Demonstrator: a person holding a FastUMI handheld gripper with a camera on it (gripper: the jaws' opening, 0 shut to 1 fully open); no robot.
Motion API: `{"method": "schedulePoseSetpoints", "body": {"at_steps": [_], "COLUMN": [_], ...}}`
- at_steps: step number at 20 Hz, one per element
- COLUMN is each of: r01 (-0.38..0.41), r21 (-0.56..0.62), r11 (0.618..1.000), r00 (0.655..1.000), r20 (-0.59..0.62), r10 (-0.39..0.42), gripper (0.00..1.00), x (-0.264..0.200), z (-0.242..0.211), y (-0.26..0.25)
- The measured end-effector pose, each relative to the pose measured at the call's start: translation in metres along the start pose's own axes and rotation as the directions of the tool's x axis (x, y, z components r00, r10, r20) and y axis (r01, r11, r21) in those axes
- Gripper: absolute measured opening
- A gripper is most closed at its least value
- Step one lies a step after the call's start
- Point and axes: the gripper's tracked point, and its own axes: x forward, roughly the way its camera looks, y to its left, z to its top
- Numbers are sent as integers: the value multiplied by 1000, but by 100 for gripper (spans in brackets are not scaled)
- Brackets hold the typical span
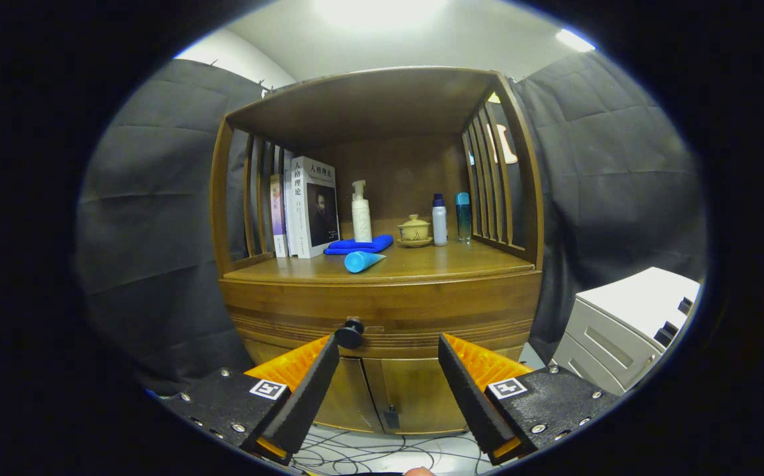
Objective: Pull open the drawer, take out the items inside it, and place them on the countertop above the cabinet.
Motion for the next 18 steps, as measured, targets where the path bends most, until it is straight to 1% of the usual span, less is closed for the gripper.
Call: {"method": "schedulePoseSetpoints", "body": {"at_steps": [2, 5, 10, 18], "r01": [-1, -16, -36, -49], "r21": [-2, -9, -21, -22], "r11": [1000, 1000, 999, 999], "r00": [1000, 1000, 999, 998], "r20": [20, 10, -24, -37], "r10": [1, 16, 36, 48], "gripper": [95, 94, 94, 95], "x": [-15, -25, -28, -29], "z": [1, -7, -20, -26], "y": [-6, -1, 7, 12]}}
